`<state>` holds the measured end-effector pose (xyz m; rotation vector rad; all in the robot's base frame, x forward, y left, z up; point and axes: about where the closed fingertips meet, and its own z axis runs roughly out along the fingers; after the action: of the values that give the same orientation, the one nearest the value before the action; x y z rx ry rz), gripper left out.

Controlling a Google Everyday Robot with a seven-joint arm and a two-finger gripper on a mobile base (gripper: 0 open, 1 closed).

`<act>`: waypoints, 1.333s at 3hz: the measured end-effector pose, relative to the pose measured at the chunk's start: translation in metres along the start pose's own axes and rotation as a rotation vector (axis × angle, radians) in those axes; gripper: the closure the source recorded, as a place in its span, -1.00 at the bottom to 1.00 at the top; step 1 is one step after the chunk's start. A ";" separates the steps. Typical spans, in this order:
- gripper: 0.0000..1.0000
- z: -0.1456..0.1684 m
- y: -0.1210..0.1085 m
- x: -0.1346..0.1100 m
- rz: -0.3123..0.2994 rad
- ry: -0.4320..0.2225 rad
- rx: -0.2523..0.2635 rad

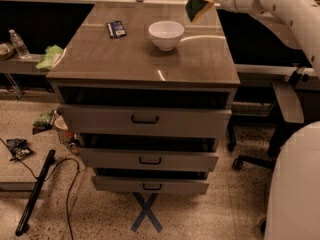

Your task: Pick sponge from white bowl and place on counter

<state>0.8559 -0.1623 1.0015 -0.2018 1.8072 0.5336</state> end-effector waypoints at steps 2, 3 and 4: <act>1.00 -0.050 -0.052 0.047 0.163 0.112 0.163; 1.00 -0.047 -0.046 0.080 0.243 0.181 0.152; 0.55 -0.033 -0.023 0.111 0.322 0.253 0.097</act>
Offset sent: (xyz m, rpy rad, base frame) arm -0.0579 -0.0802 -0.0752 0.0732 0.2974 -0.2122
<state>0.8024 -0.1828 0.8983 0.0960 2.1238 0.6668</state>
